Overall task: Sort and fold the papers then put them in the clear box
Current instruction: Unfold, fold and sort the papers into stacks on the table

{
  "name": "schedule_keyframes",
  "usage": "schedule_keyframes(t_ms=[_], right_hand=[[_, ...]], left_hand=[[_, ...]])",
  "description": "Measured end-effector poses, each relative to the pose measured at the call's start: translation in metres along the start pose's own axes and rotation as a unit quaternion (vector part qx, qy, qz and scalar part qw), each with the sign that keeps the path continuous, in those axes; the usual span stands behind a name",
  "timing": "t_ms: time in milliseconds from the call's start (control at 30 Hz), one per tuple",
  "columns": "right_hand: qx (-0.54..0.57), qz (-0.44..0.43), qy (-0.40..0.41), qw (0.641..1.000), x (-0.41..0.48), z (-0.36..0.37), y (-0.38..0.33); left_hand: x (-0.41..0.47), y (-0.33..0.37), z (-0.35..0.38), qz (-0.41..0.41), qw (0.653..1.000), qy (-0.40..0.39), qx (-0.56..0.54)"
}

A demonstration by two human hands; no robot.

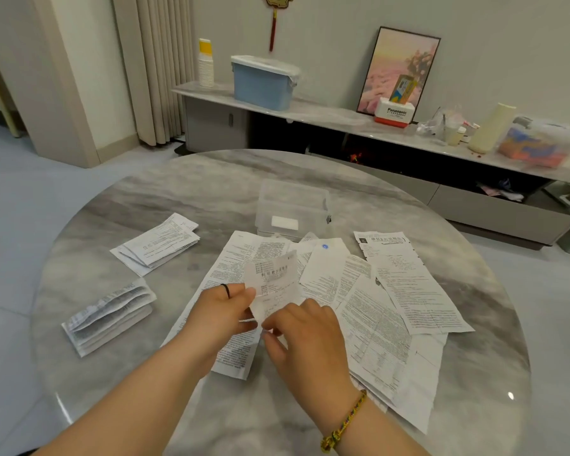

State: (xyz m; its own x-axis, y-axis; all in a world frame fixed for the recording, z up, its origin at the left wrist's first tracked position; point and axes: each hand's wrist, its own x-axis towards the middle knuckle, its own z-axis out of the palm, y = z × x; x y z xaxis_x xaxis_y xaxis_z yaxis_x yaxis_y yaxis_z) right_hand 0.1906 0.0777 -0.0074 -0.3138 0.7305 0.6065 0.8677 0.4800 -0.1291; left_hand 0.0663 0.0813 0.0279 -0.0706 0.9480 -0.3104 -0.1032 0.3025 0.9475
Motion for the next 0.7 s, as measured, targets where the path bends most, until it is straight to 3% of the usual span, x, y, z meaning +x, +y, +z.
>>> schedule_keyframes(t_ms=[133,267,333,400,500,600,700], right_hand=[[0.107,0.019,-0.008,0.994,0.000,0.004,0.007],[0.241,0.194,-0.032,0.950,0.012,-0.014,0.018],[0.291,0.296,-0.082,0.906,0.017,-0.025,0.027],[0.389,0.366,-0.145,0.833,0.020,-0.033,0.036],[0.483,0.382,-0.232,0.753,0.020,-0.039,0.041],[0.497,0.380,-0.255,0.737,0.021,-0.041,0.039],[0.500,0.398,-0.226,0.735,0.022,-0.041,0.039]], left_hand=[[0.004,0.005,-0.005,0.003,1.000,0.011,-0.026],[0.006,0.009,-0.009,-0.004,0.999,0.005,-0.042],[0.007,0.009,-0.010,-0.010,0.999,-0.011,-0.044],[0.007,0.008,-0.010,-0.015,0.999,-0.023,-0.043],[0.008,0.007,-0.010,-0.014,0.998,-0.031,-0.045],[0.008,0.006,-0.013,-0.014,0.998,-0.043,-0.043],[0.007,0.005,-0.016,-0.016,0.996,-0.090,0.009]])
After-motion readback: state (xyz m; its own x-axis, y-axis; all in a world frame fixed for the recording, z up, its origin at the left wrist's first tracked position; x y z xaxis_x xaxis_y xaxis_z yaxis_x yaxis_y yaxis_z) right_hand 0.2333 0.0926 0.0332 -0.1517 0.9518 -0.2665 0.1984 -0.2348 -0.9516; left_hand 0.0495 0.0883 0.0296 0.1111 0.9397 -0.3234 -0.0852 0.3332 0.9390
